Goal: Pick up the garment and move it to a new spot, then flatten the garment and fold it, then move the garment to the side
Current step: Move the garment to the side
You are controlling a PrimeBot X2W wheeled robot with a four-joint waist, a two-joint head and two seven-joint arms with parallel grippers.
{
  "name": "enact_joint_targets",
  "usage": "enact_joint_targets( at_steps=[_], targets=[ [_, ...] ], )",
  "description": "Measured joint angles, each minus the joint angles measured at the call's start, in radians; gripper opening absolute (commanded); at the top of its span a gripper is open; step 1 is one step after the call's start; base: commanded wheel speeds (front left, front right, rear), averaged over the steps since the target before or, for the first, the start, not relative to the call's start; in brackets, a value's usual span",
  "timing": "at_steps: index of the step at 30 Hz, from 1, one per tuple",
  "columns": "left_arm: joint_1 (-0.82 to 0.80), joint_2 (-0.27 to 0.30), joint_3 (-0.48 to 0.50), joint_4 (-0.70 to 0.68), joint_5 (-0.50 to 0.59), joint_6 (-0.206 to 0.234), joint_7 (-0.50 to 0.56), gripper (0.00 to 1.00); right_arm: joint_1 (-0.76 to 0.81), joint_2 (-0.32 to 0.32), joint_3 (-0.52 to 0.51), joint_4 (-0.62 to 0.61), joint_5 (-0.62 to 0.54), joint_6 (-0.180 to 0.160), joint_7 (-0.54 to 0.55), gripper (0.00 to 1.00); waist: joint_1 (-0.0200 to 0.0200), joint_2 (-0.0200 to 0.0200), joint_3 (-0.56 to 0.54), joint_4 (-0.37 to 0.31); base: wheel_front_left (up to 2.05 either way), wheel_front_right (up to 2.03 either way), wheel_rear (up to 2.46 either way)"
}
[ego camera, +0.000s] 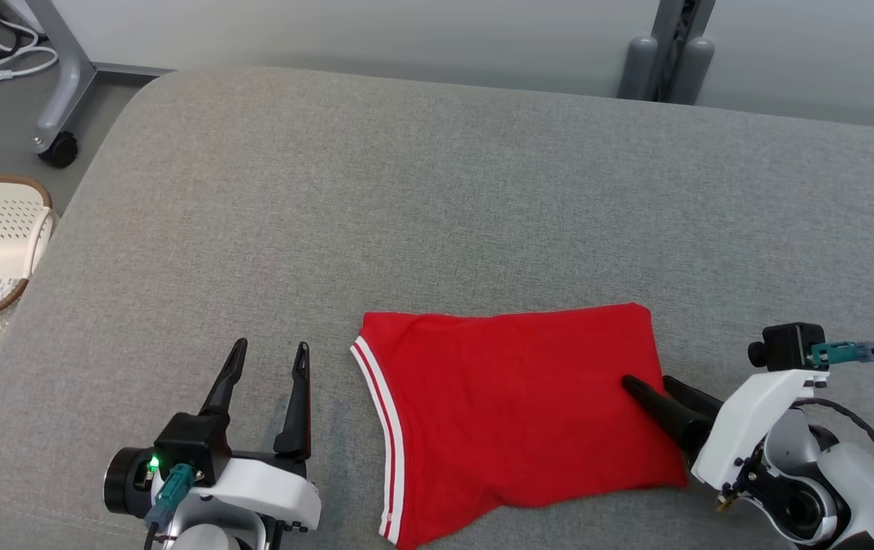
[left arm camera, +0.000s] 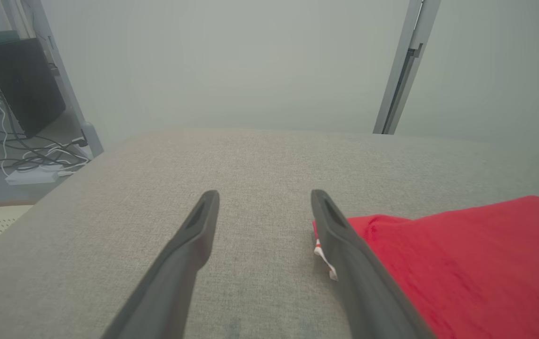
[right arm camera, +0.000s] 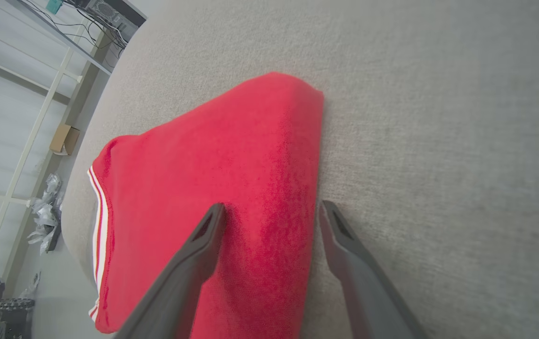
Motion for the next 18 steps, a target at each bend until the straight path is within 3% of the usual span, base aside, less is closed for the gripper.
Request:
enact_joint_targets(
  at_steps=[15,17,18],
  targets=[
    [-0.023,0.000,-0.012,0.002,0.000,0.000,0.000,1.00,-0.115,-0.005,0.164,0.040,0.099,0.000,0.004,1.00,0.0000,0.0000,0.041,0.042,0.00,0.00,0.00],
    [-0.023,0.000,-0.013,0.002,0.000,0.000,0.000,1.00,-0.128,-0.008,0.182,0.049,0.102,0.000,-0.002,0.39,0.0000,0.0000,0.044,0.045,0.00,0.00,0.00],
    [-0.024,0.000,-0.014,0.001,0.000,0.001,0.000,1.00,-0.134,-0.010,0.189,0.053,0.104,0.000,-0.005,0.01,0.0000,0.0000,0.045,0.047,0.00,0.00,0.00]
  ],
)
